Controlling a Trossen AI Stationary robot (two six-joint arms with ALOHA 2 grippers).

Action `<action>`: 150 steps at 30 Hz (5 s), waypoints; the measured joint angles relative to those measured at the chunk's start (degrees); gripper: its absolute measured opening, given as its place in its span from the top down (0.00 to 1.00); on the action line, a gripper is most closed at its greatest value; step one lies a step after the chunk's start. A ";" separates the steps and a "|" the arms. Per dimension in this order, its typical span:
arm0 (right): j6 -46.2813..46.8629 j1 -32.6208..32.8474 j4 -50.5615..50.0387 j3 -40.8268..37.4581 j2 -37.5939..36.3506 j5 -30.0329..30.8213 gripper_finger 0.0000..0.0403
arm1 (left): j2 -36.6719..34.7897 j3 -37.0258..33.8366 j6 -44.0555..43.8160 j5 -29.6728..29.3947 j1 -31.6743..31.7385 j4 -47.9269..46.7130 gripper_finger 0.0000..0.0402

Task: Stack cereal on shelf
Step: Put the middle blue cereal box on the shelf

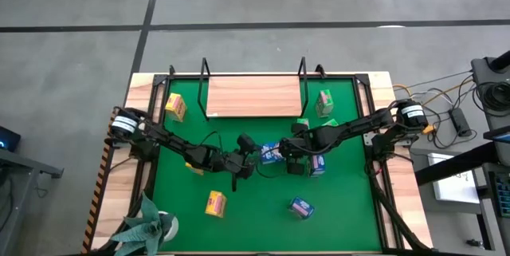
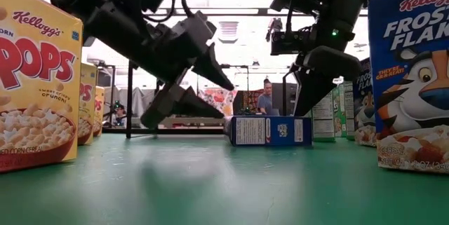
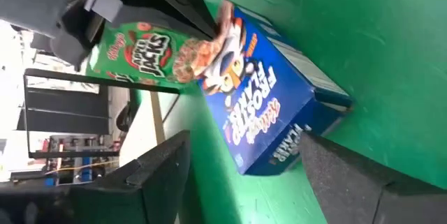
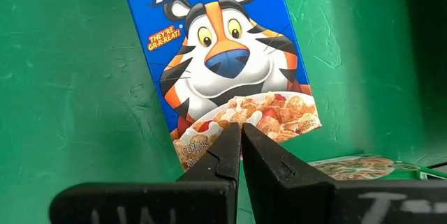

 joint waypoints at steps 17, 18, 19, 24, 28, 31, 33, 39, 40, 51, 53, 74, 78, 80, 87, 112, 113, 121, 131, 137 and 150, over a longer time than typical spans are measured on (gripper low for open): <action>2.49 0.13 1.62 -2.09 -0.72 3.02 0.98 | -0.04 -0.19 -4.50 -2.91 -0.87 -0.92 0.30; 2.60 0.11 1.79 -2.13 -1.14 3.24 0.98 | -0.04 -0.19 -4.50 -2.79 -0.87 -0.85 0.29; 2.74 0.09 1.96 -2.13 -1.59 3.48 0.98 | -0.04 -0.19 -4.50 -2.30 -0.87 -0.78 0.28; 3.24 0.04 2.50 -3.29 -2.46 4.12 0.98 | -0.04 -0.21 -4.93 -1.87 -0.87 -0.62 0.27; 4.14 0.04 2.42 -4.30 -2.45 4.12 0.98 | -0.04 -0.30 -4.96 -1.83 -0.87 -0.73 0.27; 4.20 0.04 2.53 -4.57 -2.43 4.17 0.98 | -0.02 -0.32 -4.96 -0.89 -0.82 -0.58 0.27; 3.98 0.04 2.54 -4.58 -2.43 4.17 0.98 | -0.02 -0.33 -4.95 0.94 -0.29 -0.25 0.27; 3.71 0.04 2.65 -4.60 -2.43 4.17 0.98 | -0.02 -0.39 -3.11 3.10 1.59 0.05 0.27; 3.62 0.04 2.68 -4.60 -2.43 4.16 0.98 | -0.02 -0.39 -2.45 3.76 1.67 0.08 0.27; 3.04 0.02 3.52 -4.67 -2.43 4.15 0.98 | 3.64 -0.72 6.32 8.73 4.45 5.84 0.27; 3.01 0.02 3.56 -4.66 -2.43 4.23 0.98 | 4.21 -0.71 7.22 8.85 4.99 8.10 0.27; 1.99 -0.23 4.18 -4.28 -4.83 4.05 0.98 | 5.02 -0.74 7.49 5.56 4.51 17.23 0.42; 2.26 -0.24 4.96 -4.36 -8.06 2.73 0.98 | 2.96 -0.56 8.42 4.67 3.61 22.89 0.48; 2.22 -0.16 6.18 -4.28 -9.56 1.82 0.98 | 2.74 -0.43 8.42 4.03 3.74 26.89 0.51; 1.91 -0.11 6.69 -4.12 -10.99 2.75 0.98 | 2.80 -0.32 8.56 2.61 3.81 29.43 0.56; 1.94 -0.11 -1.79 -2.86 -23.34 4.06 0.98 | -0.23 -0.49 2.53 -1.59 2.73 29.44 0.57; 1.63 -0.11 -1.69 -2.86 -24.34 3.98 0.98 | -1.14 -0.92 2.39 -1.64 2.65 29.45 0.57; -4.86 -0.15 -4.56 3.97 -24.61 3.63 0.98 | -10.67 -5.13 -1.23 -1.43 2.39 29.31 0.57; -19.30 -4.33 -11.79 15.44 -17.68 1.56 0.98 | -14.40 -6.31 -10.86 3.79 1.56 21.35 0.57; -24.71 -6.87 -18.00 19.96 -13.37 -3.32 0.98 | -14.01 -6.35 -13.42 4.14 0.26 20.30 0.57; -25.19 -12.17 -18.61 19.37 -6.86 -4.49 0.98 | -5.86 -4.88 -21.83 11.05 0.59 22.17 0.58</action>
